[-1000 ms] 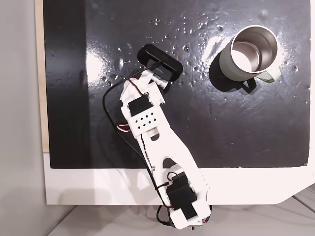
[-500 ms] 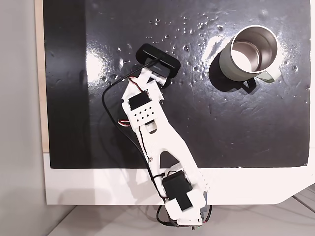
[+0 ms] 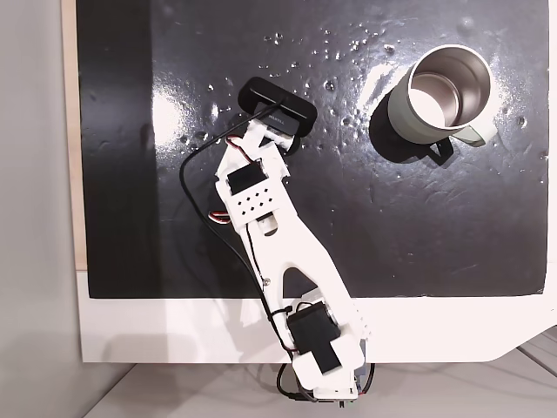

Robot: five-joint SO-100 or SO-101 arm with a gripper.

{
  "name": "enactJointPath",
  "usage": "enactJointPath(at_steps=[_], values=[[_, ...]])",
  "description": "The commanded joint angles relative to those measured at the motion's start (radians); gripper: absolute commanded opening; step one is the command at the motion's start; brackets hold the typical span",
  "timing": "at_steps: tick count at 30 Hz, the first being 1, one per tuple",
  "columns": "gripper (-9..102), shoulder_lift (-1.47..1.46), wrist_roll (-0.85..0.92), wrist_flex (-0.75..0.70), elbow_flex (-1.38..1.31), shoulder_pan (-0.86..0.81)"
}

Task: Grasp a pengrip and put it in the cup.

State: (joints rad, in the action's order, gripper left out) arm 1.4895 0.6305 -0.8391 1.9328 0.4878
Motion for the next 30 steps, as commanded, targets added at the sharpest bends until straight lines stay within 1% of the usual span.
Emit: enactJointPath(at_steps=[1,8,12,16,21,30], values=[[0,0.15,-0.043,-0.078,-0.037,-0.067],[0,0.397,-0.101,-0.295,-0.172,-0.255],[0,0.494,-0.08,-0.333,-0.201,-0.383],[0,0.509,-0.011,-0.337,-0.238,-0.512],[0,0.454,0.054,-0.308,-0.319,-0.649],[0,0.334,0.138,-0.238,-0.477,-0.769]])
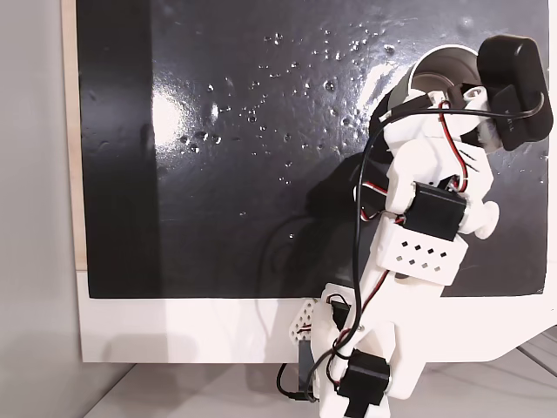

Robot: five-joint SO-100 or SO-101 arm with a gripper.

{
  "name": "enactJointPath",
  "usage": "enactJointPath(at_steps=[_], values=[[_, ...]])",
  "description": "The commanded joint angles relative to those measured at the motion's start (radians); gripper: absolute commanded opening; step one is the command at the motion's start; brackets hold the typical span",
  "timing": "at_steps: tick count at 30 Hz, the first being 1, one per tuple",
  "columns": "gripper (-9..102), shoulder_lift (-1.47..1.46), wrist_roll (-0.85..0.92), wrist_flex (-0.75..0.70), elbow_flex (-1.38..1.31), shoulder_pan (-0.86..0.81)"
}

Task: Grasp a pengrip and put it in the cup.

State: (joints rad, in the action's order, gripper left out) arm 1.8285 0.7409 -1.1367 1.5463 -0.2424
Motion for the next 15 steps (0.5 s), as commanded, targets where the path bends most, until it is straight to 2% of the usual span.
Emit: enactJointPath(at_steps=[1,8,15], values=[[0,-0.009,0.038,0.072,-0.097,-0.048],[0,-0.017,0.107,0.152,-0.095,-0.1],[0,-0.017,0.124,0.169,-0.098,-0.123]])
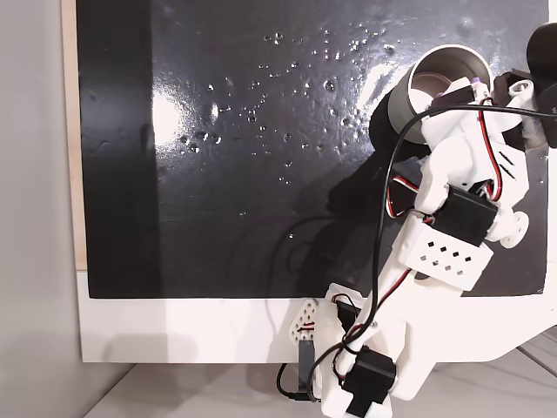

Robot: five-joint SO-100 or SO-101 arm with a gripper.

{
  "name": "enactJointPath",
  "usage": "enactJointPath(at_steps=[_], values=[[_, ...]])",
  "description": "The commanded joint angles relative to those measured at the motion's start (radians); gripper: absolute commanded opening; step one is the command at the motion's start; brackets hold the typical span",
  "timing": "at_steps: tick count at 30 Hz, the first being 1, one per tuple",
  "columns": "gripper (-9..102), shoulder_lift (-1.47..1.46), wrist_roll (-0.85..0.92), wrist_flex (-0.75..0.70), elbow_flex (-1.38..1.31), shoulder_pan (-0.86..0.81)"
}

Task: Grasp a pengrip and put it in the cup.

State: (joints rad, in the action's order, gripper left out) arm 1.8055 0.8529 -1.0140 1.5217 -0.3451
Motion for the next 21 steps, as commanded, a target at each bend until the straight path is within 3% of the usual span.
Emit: enactJointPath(at_steps=[1,4,7,21], values=[[2,0.006,0.012,0.049,-0.074,-0.021],[17,0.006,0.006,0.049,-0.074,-0.025],[23,0.003,-0.006,0.049,-0.074,-0.028],[24,-0.002,-0.009,0.049,-0.08,-0.029]])
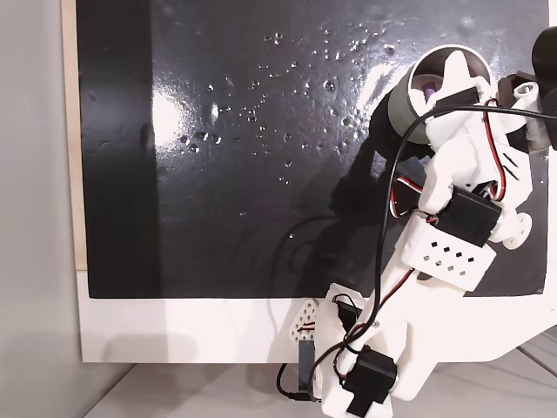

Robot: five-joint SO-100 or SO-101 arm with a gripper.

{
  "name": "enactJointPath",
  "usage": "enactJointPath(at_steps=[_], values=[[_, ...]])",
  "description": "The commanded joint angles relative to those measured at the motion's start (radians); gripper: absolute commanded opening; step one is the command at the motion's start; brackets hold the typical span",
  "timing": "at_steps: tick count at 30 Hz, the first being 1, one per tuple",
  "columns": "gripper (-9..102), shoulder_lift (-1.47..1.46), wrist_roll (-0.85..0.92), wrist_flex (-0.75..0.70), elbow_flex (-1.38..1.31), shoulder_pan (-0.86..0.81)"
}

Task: Grasp a pengrip and put it in the cup.

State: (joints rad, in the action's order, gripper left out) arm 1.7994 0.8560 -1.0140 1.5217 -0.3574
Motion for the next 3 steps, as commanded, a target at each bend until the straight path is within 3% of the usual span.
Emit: enactJointPath(at_steps=[1,3], values=[[24,0.005,-0.012,0.049,-0.08,-0.015],[24,0.005,-0.012,0.049,-0.08,-0.015]])
